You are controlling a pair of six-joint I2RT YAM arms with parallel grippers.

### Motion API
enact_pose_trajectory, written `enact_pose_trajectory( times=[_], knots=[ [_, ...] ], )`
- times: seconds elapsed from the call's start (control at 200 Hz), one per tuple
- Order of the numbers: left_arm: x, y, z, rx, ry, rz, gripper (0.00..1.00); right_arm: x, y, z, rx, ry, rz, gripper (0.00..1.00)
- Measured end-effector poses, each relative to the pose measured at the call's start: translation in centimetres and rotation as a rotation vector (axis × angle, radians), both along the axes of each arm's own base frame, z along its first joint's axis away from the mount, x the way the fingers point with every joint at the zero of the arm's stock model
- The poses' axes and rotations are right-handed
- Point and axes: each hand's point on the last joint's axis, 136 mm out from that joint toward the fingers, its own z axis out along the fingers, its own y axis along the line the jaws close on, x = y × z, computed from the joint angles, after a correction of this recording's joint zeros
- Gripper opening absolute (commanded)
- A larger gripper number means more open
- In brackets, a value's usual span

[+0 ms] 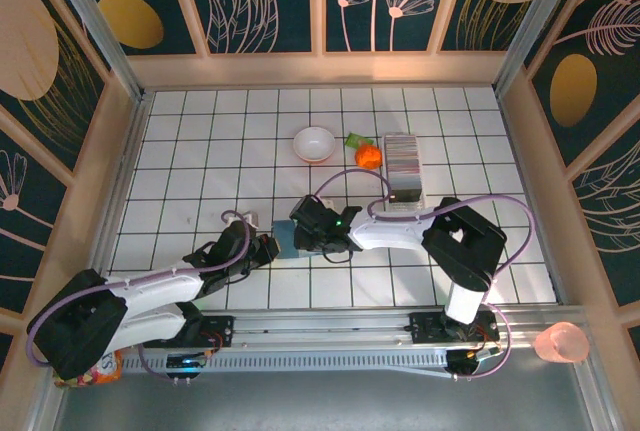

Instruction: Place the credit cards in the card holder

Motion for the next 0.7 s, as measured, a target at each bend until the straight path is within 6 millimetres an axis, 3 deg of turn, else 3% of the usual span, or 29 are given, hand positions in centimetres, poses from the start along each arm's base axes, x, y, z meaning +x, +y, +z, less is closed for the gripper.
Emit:
enact_pose_trajectory(
  times=[0.46,0.701],
  knots=[
    [0.0,-0.1,-0.2,-0.007,-0.001,-0.005,0.00,-0.5,2.5,0.7,0.162,0.033,0.012,0.48],
    [-0.3,0.1,-0.6,-0.005,0.006,-0.003,0.00,-1.0,3.7,2.1,0.291,0.050,0.005,0.48]
  ],
)
